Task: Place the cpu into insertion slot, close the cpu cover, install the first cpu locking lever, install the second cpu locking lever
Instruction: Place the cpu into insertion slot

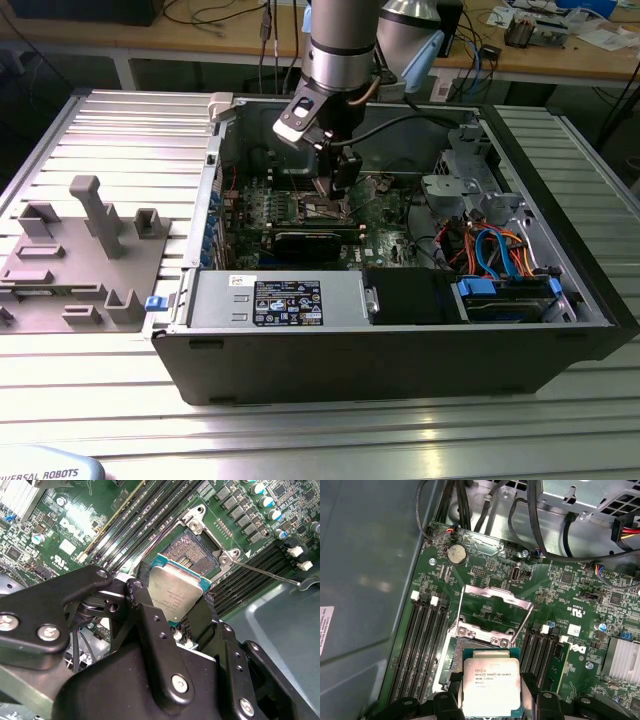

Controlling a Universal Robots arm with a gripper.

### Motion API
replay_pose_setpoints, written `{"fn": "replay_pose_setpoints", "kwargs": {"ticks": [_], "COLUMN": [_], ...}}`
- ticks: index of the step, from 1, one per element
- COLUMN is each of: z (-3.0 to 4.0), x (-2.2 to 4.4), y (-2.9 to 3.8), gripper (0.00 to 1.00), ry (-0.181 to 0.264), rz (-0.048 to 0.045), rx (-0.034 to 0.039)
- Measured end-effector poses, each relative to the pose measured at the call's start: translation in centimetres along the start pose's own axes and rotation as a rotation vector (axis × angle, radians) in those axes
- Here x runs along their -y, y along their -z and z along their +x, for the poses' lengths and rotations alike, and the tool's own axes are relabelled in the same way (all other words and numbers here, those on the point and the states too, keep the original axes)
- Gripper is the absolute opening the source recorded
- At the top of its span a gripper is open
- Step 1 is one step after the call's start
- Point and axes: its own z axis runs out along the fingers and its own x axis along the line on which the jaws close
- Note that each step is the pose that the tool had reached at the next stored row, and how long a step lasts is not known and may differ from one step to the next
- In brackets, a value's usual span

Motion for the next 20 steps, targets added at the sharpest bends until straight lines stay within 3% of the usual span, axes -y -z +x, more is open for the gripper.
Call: {"fn": "replay_pose_setpoints", "kwargs": {"ticks": [20], "z": [0.01], "x": [0.03], "y": [-0.1], "gripper": [0.54], "ry": [-0.024], "rz": [0.0003], "rx": [0.0005]}}
